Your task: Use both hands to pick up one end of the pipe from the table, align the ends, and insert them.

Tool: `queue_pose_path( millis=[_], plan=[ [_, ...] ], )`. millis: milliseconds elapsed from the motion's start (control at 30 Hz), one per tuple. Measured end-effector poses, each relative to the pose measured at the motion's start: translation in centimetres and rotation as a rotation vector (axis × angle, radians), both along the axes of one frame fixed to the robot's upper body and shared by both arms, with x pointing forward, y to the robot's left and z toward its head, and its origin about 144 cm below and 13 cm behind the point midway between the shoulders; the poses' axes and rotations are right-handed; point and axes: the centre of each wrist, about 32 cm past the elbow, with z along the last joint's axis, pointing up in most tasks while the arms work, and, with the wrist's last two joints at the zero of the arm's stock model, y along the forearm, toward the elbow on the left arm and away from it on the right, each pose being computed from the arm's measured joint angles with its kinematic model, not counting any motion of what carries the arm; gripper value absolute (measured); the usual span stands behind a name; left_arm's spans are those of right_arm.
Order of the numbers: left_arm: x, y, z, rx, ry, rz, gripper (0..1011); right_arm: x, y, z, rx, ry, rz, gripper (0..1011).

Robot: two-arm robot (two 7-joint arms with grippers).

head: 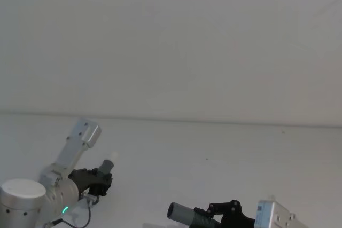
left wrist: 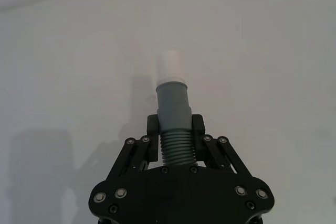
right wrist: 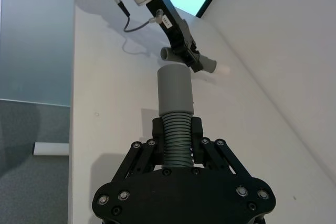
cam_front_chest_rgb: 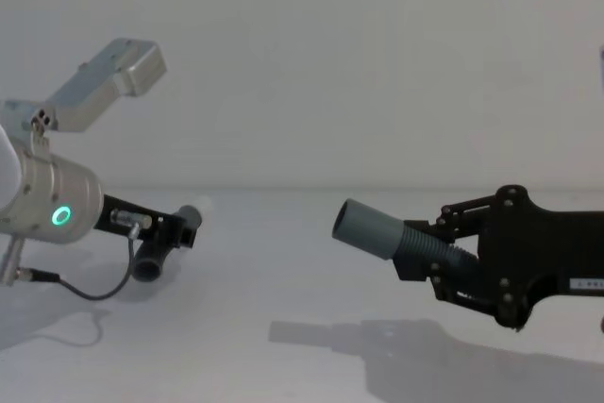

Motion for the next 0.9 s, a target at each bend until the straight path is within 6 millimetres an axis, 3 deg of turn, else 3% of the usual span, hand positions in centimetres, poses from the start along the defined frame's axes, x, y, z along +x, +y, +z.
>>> queue_pose_path(
  millis=[900],
  plan=[
    [-1.9,3.3,2.7,0.036,-0.161,-0.406,334,0.0,0.0,0.0,-0.002,-0.003,0.005,260]
  ],
)
